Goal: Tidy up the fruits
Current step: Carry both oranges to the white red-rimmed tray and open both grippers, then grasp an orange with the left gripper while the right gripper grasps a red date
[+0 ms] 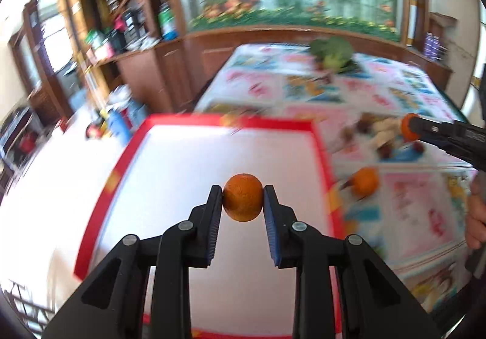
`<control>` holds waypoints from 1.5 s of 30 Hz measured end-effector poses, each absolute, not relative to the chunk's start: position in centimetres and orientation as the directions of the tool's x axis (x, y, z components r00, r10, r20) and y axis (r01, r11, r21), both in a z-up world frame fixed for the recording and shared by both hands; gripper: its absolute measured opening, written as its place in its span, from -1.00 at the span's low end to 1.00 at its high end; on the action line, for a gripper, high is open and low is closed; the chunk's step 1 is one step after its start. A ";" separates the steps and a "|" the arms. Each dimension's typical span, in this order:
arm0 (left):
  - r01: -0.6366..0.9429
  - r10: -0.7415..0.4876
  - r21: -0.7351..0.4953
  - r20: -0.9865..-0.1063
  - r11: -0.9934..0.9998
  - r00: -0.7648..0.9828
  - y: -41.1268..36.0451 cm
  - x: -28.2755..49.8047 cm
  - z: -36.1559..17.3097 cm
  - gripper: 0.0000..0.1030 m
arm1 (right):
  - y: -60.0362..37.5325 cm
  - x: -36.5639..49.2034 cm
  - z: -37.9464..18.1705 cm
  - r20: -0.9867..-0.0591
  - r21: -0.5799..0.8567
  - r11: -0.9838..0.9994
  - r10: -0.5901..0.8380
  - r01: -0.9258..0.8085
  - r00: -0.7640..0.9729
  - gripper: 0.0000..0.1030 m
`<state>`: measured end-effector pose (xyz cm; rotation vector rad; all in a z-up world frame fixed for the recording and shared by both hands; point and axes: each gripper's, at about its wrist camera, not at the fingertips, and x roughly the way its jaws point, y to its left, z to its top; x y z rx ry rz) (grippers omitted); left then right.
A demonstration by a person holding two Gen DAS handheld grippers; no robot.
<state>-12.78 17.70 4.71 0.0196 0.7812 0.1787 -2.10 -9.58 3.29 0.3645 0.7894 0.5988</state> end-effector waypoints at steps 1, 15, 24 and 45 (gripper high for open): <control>-0.170 0.180 0.086 -0.705 0.982 0.685 18.4 -13.1 4.3 -0.44 | -8.3 -2.6 3.3 -0.550 0.522 0.760 0.646 -0.386 0.529 -0.40; -0.279 0.282 0.132 -0.738 0.951 0.613 22.5 -14.4 0.7 -0.41 | 6.8 -7.4 1.2 -0.645 0.397 0.654 0.698 -0.644 0.311 -0.38; -0.301 0.336 0.175 -0.683 0.937 0.648 22.3 -15.0 2.3 0.14 | 5.9 -7.8 1.3 -0.653 0.361 0.655 0.686 -0.664 0.321 0.08; 0.181 -0.149 -0.036 -0.735 0.983 0.661 8.4 -14.3 4.5 0.27 | -14.9 -1.6 3.4 -0.527 0.533 0.815 0.529 -0.227 0.665 0.08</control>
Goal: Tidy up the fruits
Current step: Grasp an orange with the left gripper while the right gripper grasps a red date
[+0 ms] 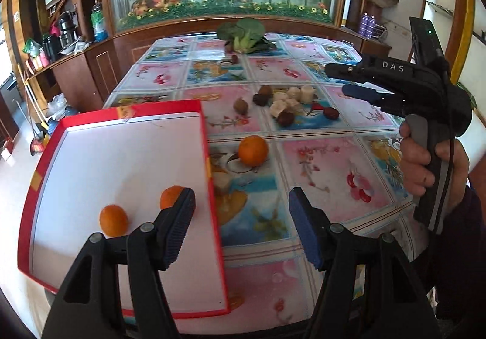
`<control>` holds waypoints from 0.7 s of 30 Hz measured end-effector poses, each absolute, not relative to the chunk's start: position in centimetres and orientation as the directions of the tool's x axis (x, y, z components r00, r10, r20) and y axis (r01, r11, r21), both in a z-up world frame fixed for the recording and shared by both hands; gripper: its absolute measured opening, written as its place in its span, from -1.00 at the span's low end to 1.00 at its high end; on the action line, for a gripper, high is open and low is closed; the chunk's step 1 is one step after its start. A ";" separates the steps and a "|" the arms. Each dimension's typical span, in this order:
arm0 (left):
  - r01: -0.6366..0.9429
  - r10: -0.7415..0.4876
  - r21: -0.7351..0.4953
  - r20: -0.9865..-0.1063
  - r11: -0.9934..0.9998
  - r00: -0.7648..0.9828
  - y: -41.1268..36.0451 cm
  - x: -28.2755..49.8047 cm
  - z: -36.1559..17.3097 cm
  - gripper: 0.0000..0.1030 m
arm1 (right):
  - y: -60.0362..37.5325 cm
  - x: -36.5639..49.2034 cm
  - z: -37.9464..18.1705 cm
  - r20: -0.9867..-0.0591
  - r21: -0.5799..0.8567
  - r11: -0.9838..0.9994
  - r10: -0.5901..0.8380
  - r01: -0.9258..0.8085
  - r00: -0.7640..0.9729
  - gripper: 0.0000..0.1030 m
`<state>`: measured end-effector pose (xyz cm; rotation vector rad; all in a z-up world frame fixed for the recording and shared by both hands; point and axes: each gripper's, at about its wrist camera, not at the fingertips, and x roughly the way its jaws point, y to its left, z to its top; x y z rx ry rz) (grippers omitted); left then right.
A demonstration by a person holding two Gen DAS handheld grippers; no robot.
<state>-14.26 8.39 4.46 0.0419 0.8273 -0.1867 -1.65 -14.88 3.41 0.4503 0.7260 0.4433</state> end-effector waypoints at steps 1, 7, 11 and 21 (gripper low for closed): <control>0.184 -0.147 -0.031 -0.737 0.982 0.660 8.0 -13.8 4.4 0.27 | -15.7 -1.4 3.4 -0.533 0.532 0.821 0.513 -0.205 0.673 0.08; 0.211 -0.145 -0.006 -0.744 0.977 0.652 6.8 -10.5 3.9 0.27 | -18.7 0.0 2.4 -0.603 0.498 0.861 0.430 -0.104 0.672 0.08; 0.229 -0.145 0.004 -0.762 0.973 0.631 6.4 -8.1 3.1 0.27 | -17.9 0.5 1.5 -0.652 0.454 0.883 0.419 -0.118 0.632 0.08; 0.285 -0.186 -0.022 -0.807 0.958 0.560 6.1 -4.8 1.0 0.17 | -16.4 1.0 0.1 -0.711 0.363 0.919 0.382 -0.156 0.591 -0.03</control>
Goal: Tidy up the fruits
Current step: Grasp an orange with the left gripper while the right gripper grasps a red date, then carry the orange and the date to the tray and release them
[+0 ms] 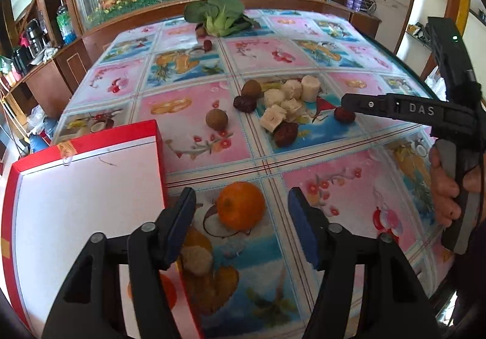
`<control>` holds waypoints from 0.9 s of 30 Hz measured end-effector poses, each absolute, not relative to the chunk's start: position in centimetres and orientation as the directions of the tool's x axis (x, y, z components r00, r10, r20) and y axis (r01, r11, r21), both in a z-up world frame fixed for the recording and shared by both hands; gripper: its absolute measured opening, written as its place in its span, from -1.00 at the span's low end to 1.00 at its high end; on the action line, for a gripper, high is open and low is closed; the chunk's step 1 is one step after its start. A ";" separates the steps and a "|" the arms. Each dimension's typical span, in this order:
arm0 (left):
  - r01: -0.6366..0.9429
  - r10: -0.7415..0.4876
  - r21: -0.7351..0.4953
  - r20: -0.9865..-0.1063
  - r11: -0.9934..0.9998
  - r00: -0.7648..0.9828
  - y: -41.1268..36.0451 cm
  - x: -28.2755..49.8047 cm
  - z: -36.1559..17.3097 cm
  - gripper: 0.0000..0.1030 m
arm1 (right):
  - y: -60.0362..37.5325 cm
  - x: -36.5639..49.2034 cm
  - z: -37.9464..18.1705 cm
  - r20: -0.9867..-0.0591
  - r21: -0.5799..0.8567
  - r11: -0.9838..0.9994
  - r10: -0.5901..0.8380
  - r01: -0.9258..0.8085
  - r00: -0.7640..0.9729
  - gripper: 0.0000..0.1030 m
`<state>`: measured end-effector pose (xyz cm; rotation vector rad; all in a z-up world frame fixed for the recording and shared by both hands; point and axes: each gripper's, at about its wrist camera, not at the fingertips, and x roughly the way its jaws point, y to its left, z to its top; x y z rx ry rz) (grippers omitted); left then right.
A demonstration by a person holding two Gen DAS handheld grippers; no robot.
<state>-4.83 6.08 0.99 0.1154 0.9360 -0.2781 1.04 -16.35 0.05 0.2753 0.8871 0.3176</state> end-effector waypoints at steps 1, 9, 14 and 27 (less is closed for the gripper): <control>0.290 -0.193 -0.030 -0.811 0.957 0.553 6.0 -4.6 0.8 0.12 | -16.2 1.1 -0.1 -0.716 0.356 0.921 0.377 -0.158 0.587 -0.03; 0.306 -0.204 -0.059 -0.860 0.950 0.468 5.8 -3.6 -0.5 -0.02 | -14.9 1.4 -0.6 -0.746 0.265 0.947 0.321 -0.182 0.583 -0.12; 0.301 -0.179 -0.037 -0.870 0.953 0.459 5.6 -3.6 -0.7 -0.06 | -14.0 1.0 -0.7 -0.753 0.177 0.964 0.262 -0.199 0.603 -0.39; 0.273 -0.180 -0.050 -0.860 0.961 0.477 5.8 -3.7 -0.5 -0.30 | -14.0 1.0 -0.8 -0.752 0.128 0.972 0.225 -0.197 0.620 -0.69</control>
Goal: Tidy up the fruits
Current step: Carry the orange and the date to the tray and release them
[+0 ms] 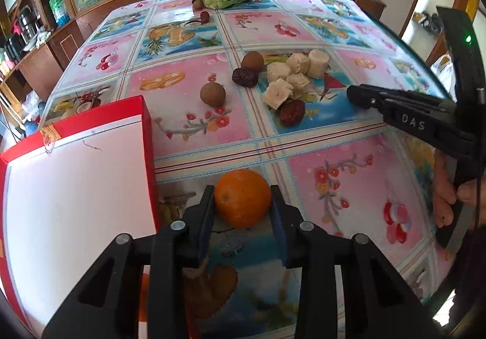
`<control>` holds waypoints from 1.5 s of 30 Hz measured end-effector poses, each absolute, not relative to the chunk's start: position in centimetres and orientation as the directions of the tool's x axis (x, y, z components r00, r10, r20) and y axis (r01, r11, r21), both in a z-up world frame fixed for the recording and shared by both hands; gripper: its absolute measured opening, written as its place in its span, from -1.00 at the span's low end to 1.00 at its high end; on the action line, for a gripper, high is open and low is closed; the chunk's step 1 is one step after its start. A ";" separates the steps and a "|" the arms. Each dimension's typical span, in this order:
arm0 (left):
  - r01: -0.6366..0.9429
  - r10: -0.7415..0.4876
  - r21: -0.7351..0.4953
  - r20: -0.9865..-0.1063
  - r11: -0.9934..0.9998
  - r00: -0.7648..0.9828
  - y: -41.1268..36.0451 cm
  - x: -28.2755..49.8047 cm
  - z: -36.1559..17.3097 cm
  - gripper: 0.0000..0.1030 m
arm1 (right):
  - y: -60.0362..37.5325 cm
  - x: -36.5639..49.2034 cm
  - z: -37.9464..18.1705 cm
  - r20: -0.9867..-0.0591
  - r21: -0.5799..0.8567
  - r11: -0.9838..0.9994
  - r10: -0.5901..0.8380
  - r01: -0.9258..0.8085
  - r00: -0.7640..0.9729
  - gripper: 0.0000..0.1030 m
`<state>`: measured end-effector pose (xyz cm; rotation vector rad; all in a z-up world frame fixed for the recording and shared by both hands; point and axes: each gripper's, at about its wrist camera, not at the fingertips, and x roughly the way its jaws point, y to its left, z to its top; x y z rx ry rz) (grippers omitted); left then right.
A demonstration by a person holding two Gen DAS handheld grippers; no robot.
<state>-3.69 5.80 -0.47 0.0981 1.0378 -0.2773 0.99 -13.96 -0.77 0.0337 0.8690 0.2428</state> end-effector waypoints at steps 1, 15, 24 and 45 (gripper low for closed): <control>0.269 -0.180 -0.050 -0.856 0.962 0.485 5.8 -3.9 -0.3 -0.30 | -14.0 0.9 -0.7 -0.749 0.132 0.972 0.228 -0.197 0.622 -0.69; 0.068 0.017 0.098 -0.674 0.993 0.738 10.3 -10.1 6.7 -0.29 | -11.5 -2.1 2.2 -0.611 0.337 0.875 0.485 -0.348 0.626 -0.69; -0.075 0.156 0.152 -0.631 0.985 0.760 15.5 -12.4 7.0 -0.29 | -2.9 -4.5 3.0 -0.573 0.423 0.750 0.656 -0.509 0.491 -0.70; -0.192 0.231 0.136 -0.703 0.972 0.673 21.7 -12.8 2.3 -0.29 | 5.9 -8.4 1.3 -0.628 0.332 0.652 0.692 -0.681 0.357 -0.70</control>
